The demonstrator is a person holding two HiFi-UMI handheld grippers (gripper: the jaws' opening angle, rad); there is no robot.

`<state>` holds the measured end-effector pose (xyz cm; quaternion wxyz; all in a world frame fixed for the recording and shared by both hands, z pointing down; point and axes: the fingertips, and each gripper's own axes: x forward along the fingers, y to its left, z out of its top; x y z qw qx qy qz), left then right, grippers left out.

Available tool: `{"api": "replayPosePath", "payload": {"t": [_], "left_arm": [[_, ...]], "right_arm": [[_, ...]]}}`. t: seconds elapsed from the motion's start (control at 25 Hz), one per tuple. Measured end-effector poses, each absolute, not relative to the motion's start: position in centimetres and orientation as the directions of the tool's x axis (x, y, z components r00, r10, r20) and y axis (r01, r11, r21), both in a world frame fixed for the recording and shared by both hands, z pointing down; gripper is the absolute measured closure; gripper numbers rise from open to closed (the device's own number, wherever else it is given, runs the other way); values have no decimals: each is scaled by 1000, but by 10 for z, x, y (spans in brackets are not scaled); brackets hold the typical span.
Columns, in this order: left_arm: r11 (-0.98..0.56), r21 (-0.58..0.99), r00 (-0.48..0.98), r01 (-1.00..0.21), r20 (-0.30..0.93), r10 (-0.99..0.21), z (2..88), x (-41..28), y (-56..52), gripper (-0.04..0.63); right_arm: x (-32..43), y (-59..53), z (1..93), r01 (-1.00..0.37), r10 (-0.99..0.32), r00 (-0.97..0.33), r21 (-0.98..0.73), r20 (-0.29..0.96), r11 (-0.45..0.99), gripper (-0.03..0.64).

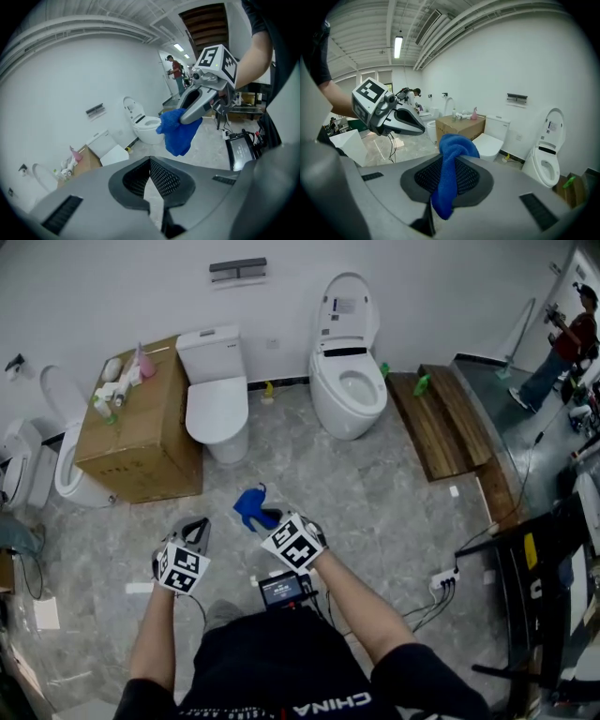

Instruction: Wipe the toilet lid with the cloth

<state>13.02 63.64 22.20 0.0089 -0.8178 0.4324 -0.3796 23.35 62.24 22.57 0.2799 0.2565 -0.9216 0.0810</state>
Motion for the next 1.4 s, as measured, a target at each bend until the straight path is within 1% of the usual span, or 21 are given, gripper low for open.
{"api": "replayPosePath", "payload": {"t": [0.16, 0.32, 0.52, 0.72, 0.88, 1.04, 1.2, 1.4], "left_arm": [[-598, -323, 304, -733, 631, -714, 235, 120, 627, 584], [-603, -298, 311, -740, 643, -700, 248, 107, 603, 584], [-640, -284, 351, -714, 646, -678, 264, 86, 547, 584], [-703, -267, 412, -659, 654, -634, 268, 55, 488, 584], [-732, -249, 462, -634, 637, -617, 263, 26, 438, 584], [-775, -196, 523, -600, 636, -567, 266, -3, 404, 584], [-797, -180, 544, -576, 644, -538, 271, -28, 380, 584], [-799, -178, 541, -574, 650, -533, 272, -40, 351, 584]], "right_arm": [[242, 610, 236, -500, -399, -718, -24, 570, 866, 560], [231, 586, 247, -500, -383, -708, -38, 593, 865, 560], [206, 534, 262, -539, -407, -672, -32, 619, 842, 560], [172, 478, 252, -587, -457, -629, 2, 629, 810, 560], [147, 429, 246, -653, -512, -584, 11, 630, 757, 560], [117, 391, 248, -680, -541, -552, 34, 635, 733, 560], [86, 368, 251, -682, -543, -549, 35, 635, 730, 560], [71, 340, 256, -672, -526, -550, 30, 649, 740, 560]]}}
